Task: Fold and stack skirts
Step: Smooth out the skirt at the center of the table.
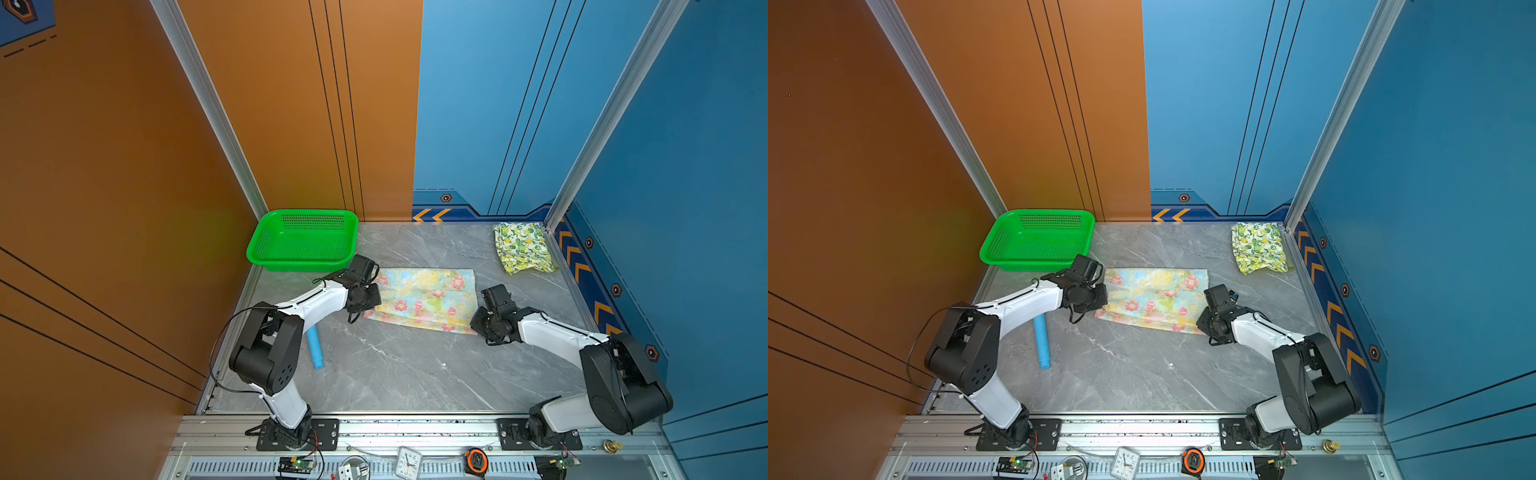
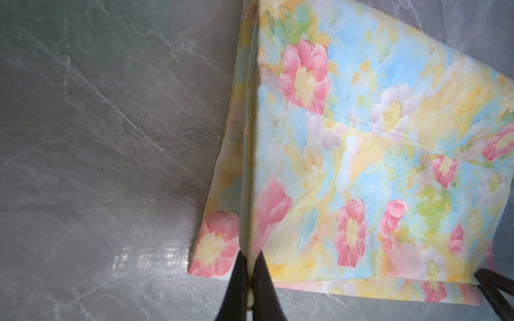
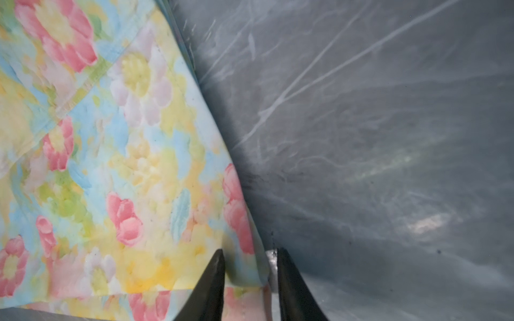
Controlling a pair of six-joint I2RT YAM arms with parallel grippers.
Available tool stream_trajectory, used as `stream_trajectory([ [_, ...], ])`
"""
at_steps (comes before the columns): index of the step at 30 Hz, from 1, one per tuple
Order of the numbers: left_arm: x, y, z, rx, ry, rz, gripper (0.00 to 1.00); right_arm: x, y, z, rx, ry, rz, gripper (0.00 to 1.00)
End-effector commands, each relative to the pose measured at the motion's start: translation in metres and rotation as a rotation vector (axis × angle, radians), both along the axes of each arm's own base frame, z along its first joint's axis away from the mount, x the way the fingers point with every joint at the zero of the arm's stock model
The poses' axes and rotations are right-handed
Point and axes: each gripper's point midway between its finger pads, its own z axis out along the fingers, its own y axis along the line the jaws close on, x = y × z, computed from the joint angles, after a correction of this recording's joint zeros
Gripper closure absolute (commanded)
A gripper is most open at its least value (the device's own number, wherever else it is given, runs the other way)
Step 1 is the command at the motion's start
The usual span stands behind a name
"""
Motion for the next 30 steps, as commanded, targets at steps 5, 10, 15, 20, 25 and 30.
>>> stream_trajectory([
  [5,-0.002,-0.003,0.015,-0.018,-0.026,-0.015,1.00,0.022,0.003,0.020,-0.010,-0.082,-0.008,0.94],
  [10,0.002,0.000,0.018,-0.020,-0.031,-0.006,1.00,0.025,0.002,0.038,-0.030,-0.108,0.004,0.96],
  [15,0.006,0.004,0.027,-0.024,-0.047,0.005,1.00,0.026,0.002,0.063,-0.057,-0.140,0.018,0.98],
  [20,0.008,0.011,0.035,-0.029,-0.064,0.021,1.00,0.019,0.006,0.084,-0.069,-0.175,0.027,0.98],
  [25,0.004,0.017,0.031,-0.020,-0.057,0.032,1.00,0.004,0.009,0.085,-0.082,-0.171,0.045,0.98],
  [30,-0.002,0.023,0.012,-0.001,-0.019,0.042,1.00,-0.015,0.006,0.061,-0.098,-0.116,0.050,0.98],
])
